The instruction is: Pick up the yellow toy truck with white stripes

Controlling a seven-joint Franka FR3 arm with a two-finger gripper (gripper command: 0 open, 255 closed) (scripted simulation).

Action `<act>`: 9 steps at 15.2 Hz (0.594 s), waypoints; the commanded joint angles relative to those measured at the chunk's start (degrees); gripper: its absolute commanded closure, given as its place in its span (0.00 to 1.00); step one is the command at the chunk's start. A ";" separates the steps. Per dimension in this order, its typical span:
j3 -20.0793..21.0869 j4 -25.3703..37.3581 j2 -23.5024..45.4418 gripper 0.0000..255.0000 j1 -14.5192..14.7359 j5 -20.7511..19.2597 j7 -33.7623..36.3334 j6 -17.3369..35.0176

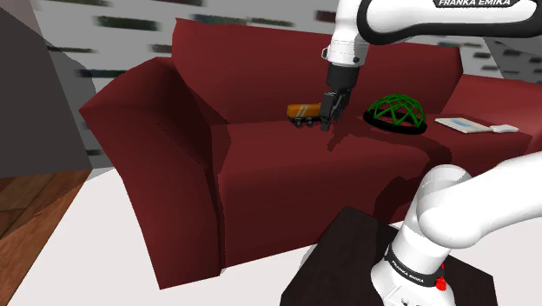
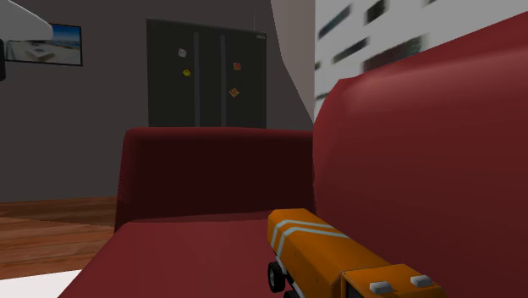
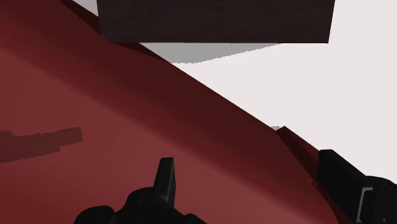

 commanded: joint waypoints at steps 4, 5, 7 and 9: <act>-4.58 0.30 1.20 0.00 -0.19 -3.35 -7.90 0.65; -6.08 0.59 1.84 0.00 -0.24 -4.41 -10.52 0.95; -9.07 1.49 3.44 0.00 -0.27 -6.45 -15.75 1.65; -12.00 2.76 5.48 0.00 -0.22 -8.27 -20.95 2.47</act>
